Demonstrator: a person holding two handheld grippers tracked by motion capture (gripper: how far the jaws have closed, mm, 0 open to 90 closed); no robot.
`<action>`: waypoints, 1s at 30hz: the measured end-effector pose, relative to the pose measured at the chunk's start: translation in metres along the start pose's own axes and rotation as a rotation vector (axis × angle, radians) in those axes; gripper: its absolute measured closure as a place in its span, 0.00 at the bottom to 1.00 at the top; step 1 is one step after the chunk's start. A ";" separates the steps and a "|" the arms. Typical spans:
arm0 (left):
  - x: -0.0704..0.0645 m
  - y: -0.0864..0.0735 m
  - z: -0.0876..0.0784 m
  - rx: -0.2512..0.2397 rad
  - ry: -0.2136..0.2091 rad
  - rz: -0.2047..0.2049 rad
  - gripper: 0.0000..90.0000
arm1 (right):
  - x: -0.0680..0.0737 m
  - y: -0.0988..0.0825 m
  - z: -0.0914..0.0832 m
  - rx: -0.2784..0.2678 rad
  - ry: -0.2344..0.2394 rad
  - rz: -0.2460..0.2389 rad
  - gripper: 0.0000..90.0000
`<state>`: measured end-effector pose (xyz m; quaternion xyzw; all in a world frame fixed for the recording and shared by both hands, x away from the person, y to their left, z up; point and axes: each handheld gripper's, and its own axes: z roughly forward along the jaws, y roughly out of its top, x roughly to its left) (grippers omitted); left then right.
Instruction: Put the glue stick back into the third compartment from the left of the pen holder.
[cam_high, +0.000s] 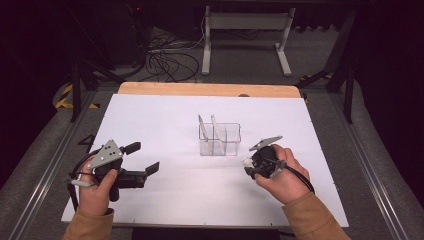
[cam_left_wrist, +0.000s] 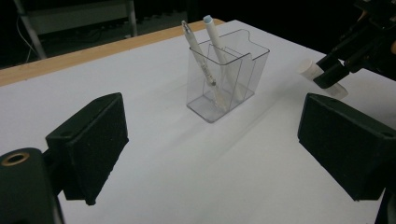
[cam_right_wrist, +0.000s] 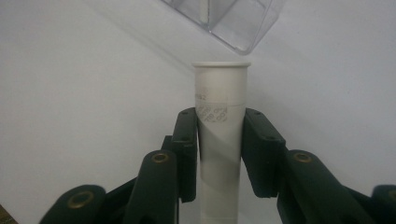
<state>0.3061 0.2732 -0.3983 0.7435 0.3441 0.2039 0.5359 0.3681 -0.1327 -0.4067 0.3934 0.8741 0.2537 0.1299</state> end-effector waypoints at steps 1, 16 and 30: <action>0.000 0.000 0.000 0.000 0.000 0.000 0.10 | 0.000 0.001 -0.001 -0.006 0.001 0.004 0.76; 0.000 0.000 -0.001 -0.003 -0.002 -0.003 0.10 | -0.002 0.013 -0.012 -0.120 0.021 -0.014 0.76; 0.000 0.000 -0.001 -0.006 -0.003 -0.007 0.10 | -0.008 0.030 -0.025 -0.323 0.063 0.028 0.76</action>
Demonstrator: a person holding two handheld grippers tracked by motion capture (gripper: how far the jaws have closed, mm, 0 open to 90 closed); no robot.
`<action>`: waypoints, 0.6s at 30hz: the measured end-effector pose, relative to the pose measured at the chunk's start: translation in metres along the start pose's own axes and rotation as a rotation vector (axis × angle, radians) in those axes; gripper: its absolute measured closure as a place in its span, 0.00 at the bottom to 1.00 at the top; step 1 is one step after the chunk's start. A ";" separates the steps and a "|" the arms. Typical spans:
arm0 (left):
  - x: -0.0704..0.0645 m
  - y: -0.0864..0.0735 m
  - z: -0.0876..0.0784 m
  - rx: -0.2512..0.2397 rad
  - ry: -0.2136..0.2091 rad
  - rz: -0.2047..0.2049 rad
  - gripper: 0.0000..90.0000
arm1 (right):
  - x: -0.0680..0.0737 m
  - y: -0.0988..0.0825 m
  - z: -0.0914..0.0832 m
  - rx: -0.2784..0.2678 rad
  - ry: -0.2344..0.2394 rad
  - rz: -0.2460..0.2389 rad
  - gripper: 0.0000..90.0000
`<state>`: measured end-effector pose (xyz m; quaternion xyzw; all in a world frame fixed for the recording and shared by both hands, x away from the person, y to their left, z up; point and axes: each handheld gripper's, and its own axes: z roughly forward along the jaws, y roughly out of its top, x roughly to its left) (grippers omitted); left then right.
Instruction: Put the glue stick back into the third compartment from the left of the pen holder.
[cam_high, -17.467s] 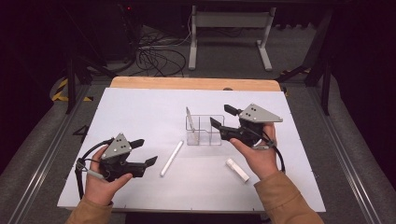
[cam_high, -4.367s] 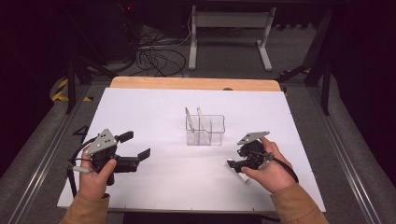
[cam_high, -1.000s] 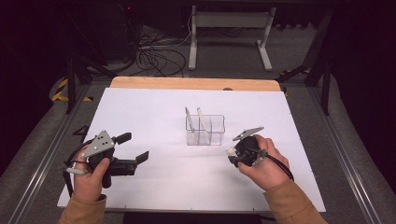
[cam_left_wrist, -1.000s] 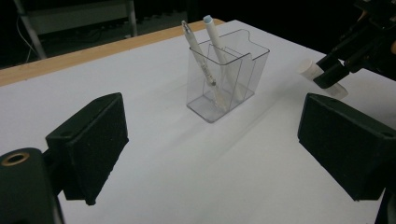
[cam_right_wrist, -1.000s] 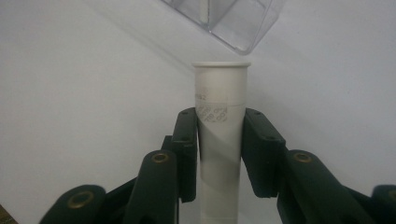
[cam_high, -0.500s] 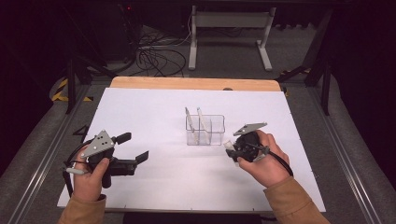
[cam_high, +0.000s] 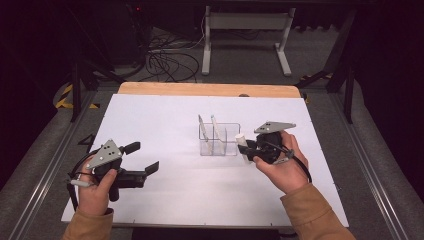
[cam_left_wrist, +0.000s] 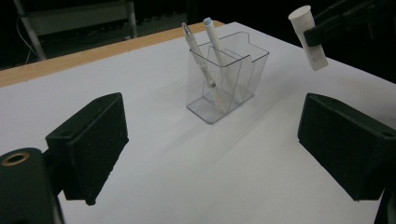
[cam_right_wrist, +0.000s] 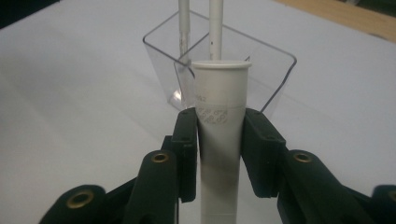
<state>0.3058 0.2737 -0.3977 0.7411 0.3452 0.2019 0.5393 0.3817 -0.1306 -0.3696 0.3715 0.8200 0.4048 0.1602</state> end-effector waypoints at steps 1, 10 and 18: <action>0.000 0.000 0.000 0.000 0.000 0.000 0.10 | -0.001 0.001 -0.001 -0.011 0.002 -0.002 0.76; 0.000 0.001 -0.001 -0.005 0.000 -0.005 0.10 | -0.006 0.011 0.002 -0.114 0.020 0.039 0.76; 0.000 0.001 0.000 -0.005 -0.005 -0.001 0.10 | -0.014 0.017 0.007 -0.198 0.017 0.079 0.76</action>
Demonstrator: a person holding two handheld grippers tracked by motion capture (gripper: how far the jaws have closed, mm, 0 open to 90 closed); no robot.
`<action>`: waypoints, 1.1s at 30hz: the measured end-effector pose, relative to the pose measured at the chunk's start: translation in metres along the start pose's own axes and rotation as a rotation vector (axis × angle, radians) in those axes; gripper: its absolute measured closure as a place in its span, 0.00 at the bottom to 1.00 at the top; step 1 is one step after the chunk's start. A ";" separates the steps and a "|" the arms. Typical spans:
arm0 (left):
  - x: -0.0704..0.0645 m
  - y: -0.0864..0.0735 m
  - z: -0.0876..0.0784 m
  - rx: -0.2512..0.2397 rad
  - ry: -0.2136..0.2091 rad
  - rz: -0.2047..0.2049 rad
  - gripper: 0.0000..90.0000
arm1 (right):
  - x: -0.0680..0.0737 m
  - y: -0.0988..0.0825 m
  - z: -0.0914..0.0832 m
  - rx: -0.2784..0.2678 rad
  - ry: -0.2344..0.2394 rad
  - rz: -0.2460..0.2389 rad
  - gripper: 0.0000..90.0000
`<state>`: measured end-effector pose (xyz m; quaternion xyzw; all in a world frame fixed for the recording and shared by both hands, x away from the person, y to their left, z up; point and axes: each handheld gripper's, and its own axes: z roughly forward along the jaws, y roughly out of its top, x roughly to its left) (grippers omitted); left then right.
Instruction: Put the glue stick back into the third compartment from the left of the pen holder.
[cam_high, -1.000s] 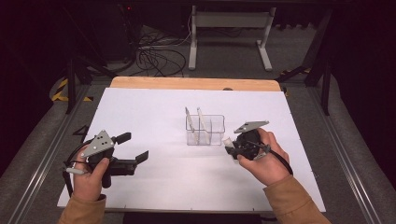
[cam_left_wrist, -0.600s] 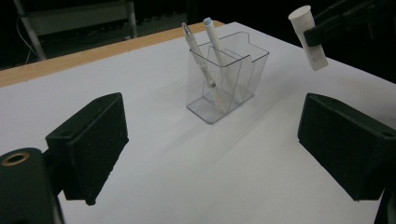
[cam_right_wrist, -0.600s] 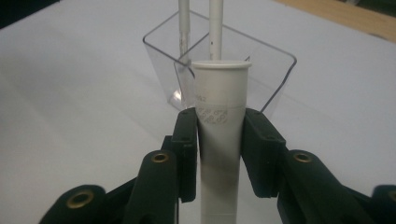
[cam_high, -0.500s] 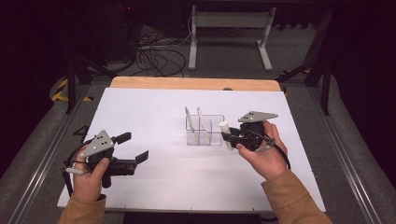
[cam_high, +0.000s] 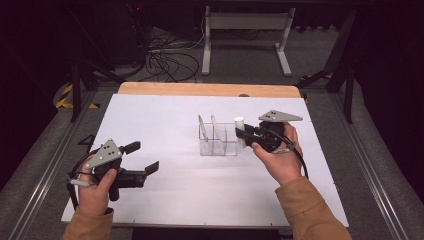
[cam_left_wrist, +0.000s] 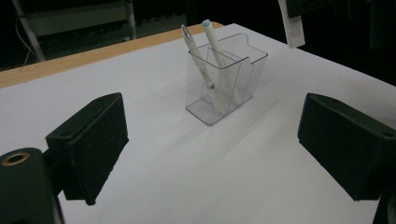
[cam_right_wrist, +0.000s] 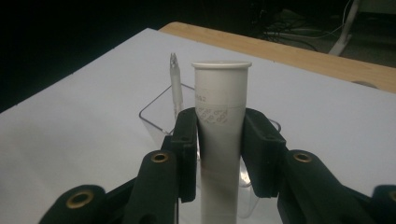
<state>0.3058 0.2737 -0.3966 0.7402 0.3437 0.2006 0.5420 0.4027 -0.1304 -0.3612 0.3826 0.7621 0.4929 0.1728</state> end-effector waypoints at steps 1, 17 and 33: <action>0.000 0.000 0.000 0.000 0.001 0.002 0.10 | -0.001 0.000 0.001 -0.007 -0.002 0.006 0.76; 0.000 0.000 0.001 0.000 0.000 -0.001 0.10 | -0.006 0.003 0.023 -0.073 -0.013 0.022 0.76; 0.001 0.000 0.002 0.003 -0.002 0.002 0.10 | -0.006 0.000 0.042 -0.030 -0.060 -0.028 0.76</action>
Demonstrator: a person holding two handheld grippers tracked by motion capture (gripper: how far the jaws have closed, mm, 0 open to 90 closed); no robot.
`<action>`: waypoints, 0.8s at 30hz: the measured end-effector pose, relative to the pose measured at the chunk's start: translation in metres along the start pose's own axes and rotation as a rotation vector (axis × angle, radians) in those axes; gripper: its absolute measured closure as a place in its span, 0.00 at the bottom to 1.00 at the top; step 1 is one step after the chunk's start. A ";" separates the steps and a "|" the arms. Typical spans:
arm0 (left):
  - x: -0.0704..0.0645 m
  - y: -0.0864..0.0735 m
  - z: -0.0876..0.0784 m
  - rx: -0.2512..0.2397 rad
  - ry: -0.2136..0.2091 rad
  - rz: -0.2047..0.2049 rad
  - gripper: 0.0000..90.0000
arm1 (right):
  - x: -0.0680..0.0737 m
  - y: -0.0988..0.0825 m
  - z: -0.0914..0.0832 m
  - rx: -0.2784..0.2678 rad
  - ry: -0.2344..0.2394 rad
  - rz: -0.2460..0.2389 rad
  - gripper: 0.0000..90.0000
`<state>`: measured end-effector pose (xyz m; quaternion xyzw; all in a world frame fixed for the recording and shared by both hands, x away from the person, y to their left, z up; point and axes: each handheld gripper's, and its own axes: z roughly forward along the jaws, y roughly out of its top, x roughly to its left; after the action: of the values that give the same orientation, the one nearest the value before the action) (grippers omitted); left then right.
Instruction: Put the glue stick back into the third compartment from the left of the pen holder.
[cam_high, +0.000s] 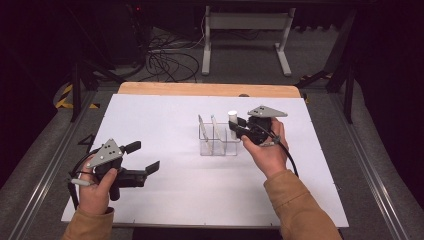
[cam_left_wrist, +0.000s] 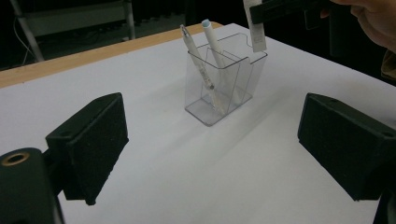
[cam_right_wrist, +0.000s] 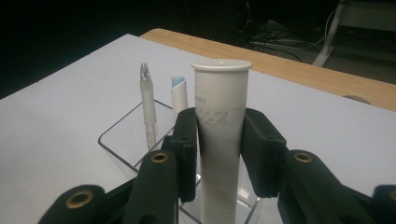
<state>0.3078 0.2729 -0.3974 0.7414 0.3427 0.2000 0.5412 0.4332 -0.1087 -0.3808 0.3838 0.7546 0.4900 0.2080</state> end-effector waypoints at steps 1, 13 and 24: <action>0.000 0.000 0.000 0.000 -0.003 -0.004 0.10 | 0.000 0.000 0.001 0.000 0.000 0.003 0.76; 0.000 0.000 0.001 0.004 -0.004 0.002 0.10 | -0.005 -0.004 0.007 0.036 -0.009 -0.022 0.58; 0.001 -0.001 0.000 0.002 0.000 -0.003 0.10 | 0.000 -0.003 -0.006 -0.007 0.002 -0.072 0.49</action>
<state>0.3086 0.2734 -0.3982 0.7413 0.3442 0.1989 0.5408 0.4278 -0.1131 -0.3803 0.3550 0.7663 0.4853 0.2263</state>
